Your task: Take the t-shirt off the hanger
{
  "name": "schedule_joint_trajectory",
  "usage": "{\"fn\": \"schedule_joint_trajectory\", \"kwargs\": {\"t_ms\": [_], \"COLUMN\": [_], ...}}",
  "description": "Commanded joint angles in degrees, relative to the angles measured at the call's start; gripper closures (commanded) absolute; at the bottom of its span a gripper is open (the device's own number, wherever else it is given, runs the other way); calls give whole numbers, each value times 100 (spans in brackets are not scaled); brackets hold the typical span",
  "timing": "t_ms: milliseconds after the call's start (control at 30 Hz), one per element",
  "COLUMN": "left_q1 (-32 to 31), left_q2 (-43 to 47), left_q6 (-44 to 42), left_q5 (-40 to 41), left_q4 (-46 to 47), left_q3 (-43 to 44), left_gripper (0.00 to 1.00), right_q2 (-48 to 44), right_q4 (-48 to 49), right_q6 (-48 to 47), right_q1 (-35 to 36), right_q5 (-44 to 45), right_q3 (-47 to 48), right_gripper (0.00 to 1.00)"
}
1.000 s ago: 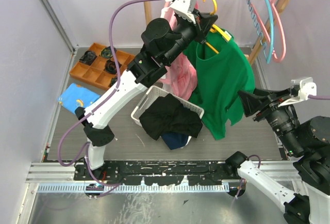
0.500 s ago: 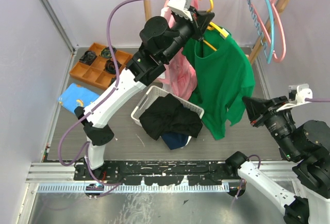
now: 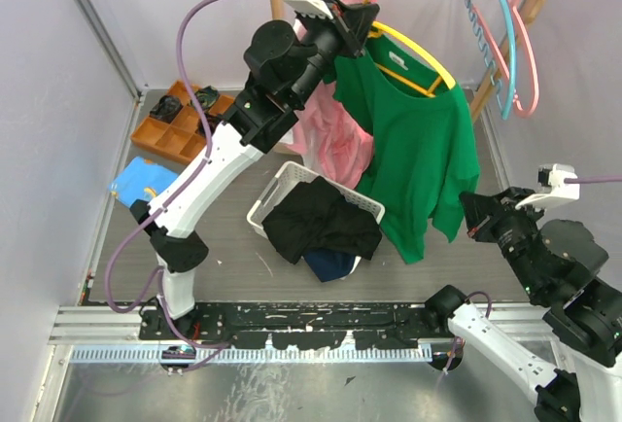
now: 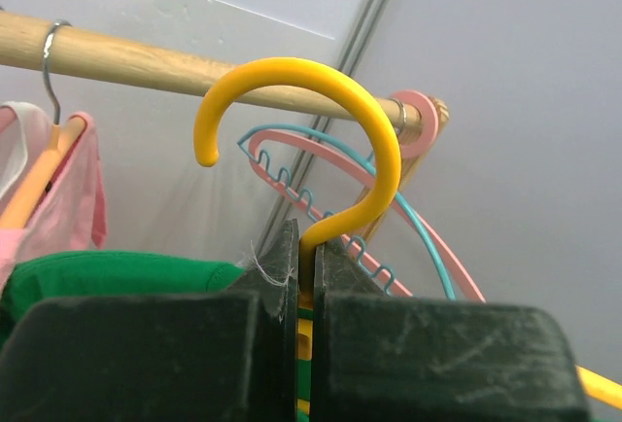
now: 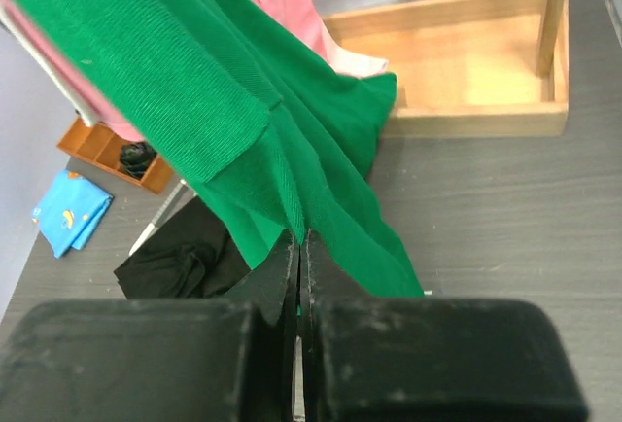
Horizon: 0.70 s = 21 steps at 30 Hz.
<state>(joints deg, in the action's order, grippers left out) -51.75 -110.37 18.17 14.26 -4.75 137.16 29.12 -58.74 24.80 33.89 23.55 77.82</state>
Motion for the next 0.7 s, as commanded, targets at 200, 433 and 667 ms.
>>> {"fn": "schedule_joint_trajectory", "kwargs": {"t_ms": [200, 433, 667], "left_q1": [223, 243, 231], "left_q2": [409, 445, 313], "left_q6": [678, 683, 757], "left_q5": [209, 75, -899], "left_q4": [796, 787, 490], "left_q3": [-14, -62, -54], "left_gripper": [100, 100, 100], "right_q2": [-89, -103, 269], "right_q4": [-472, -435, 91], "right_q6": [813, 741, -141], "right_q1": [4, 4, 3], "right_q5": [338, 286, 418], "right_q3": [-338, -335, 505], "right_gripper": [99, 99, 70]}}
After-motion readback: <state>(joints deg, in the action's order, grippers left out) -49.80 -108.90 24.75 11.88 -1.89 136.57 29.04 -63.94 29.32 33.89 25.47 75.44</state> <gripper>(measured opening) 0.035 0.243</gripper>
